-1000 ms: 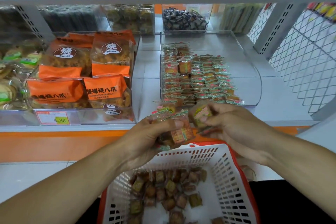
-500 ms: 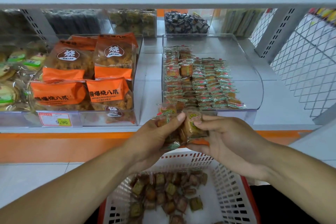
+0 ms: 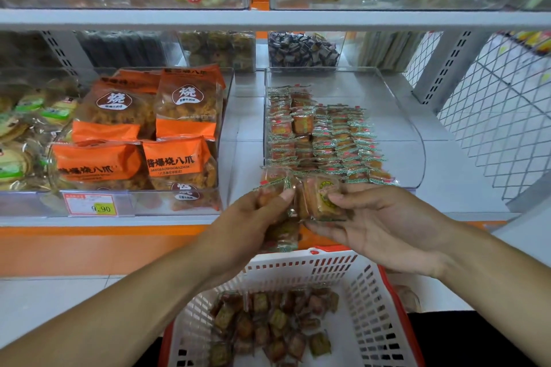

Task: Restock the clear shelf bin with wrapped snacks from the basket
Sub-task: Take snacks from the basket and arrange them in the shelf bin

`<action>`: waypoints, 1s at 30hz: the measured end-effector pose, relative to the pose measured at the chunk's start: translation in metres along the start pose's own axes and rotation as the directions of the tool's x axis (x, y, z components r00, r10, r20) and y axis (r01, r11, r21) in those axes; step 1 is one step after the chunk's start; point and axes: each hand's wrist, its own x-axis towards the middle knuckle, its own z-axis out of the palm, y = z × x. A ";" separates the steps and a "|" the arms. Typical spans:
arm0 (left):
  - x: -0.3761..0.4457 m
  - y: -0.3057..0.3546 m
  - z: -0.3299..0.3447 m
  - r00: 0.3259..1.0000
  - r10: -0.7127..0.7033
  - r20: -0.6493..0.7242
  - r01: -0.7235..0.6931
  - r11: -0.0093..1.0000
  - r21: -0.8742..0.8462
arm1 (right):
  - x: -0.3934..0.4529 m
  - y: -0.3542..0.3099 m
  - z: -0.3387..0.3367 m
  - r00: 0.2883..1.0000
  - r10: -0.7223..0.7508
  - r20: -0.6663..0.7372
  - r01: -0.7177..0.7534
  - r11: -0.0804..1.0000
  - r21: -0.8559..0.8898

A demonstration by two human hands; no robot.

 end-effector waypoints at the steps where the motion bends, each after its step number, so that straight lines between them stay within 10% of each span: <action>1: 0.000 -0.001 0.000 0.999 0.043 -0.010 -0.042 0.993 0.112 | 0.000 0.000 0.000 1.000 -0.001 -0.003 0.001 1.000 0.000; 30: 0.013 0.031 0.011 0.959 0.283 -0.002 -0.210 0.716 0.666 | 0.011 -0.014 0.001 0.965 -0.016 0.260 0.076 0.972 -0.222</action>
